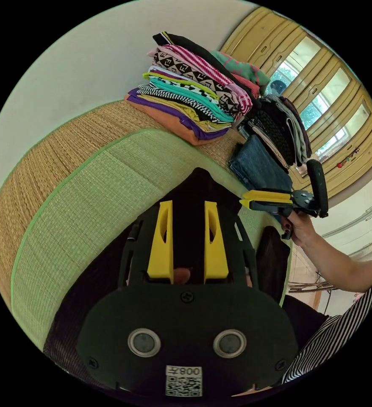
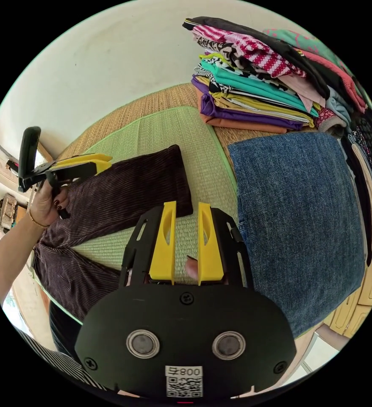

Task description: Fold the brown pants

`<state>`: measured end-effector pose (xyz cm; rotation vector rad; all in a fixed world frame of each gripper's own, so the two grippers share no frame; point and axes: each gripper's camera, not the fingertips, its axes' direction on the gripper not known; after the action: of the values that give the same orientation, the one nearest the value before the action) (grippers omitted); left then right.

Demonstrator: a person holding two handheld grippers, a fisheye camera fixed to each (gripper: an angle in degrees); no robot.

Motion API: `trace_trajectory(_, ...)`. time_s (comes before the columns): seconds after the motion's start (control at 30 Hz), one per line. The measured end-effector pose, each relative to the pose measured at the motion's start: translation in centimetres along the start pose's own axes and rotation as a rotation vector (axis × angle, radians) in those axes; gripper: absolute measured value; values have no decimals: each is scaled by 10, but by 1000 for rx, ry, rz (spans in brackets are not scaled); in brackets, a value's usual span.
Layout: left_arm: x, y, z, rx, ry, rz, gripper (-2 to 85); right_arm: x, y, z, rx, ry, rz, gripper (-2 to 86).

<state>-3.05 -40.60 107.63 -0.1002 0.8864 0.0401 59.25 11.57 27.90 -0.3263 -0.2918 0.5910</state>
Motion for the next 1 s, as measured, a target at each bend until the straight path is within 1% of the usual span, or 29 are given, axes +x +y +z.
trace_trajectory(0.13,9,-27,71,-143,-115,31,99,8,8,12,13,-58,7,67)
trace_trajectory(0.17,14,-28,80,-129,-152,53,88,11,10,14,19,-75,13,63)
trace_trajectory(0.3,28,-33,98,-131,-140,76,50,14,14,8,34,-121,-12,45)
trace_trajectory(0.37,41,-34,89,-54,-145,95,43,13,18,-21,123,-169,-49,38)
trace_trajectory(0.47,50,-39,77,65,-136,77,45,14,18,-49,204,-182,-82,31)
trace_trajectory(0.5,50,-42,80,69,-134,67,47,14,16,-49,205,-180,-87,30)
trace_trajectory(0.53,51,-48,92,34,-147,65,54,15,13,-44,194,-157,-94,28)
trace_trajectory(0.57,51,-52,104,-14,-181,58,63,20,10,-34,158,-108,-49,22)
trace_trajectory(0.6,51,-53,109,-24,-194,50,66,26,10,-28,133,-77,-7,20)
trace_trajectory(0.63,54,-53,113,-20,-181,41,72,35,11,-21,80,-74,13,19)
trace_trajectory(0.7,65,-47,117,-4,-80,57,78,47,26,-28,95,-113,21,22)
trace_trajectory(0.73,78,-38,121,-11,1,94,84,51,40,-36,97,-100,13,29)
trace_trajectory(0.77,97,-25,129,-31,76,148,90,53,59,-43,87,-69,5,39)
trace_trajectory(0.8,107,-18,133,-47,110,176,93,54,69,-46,79,-61,3,47)
trace_trajectory(0.87,147,12,156,-133,206,258,104,50,114,-51,21,-59,-7,67)
trace_trajectory(0.93,172,29,170,-182,219,311,111,41,146,-48,-42,-24,-12,76)
trace_trajectory(1.0,192,39,181,-219,167,355,114,35,168,-42,-92,22,-8,83)
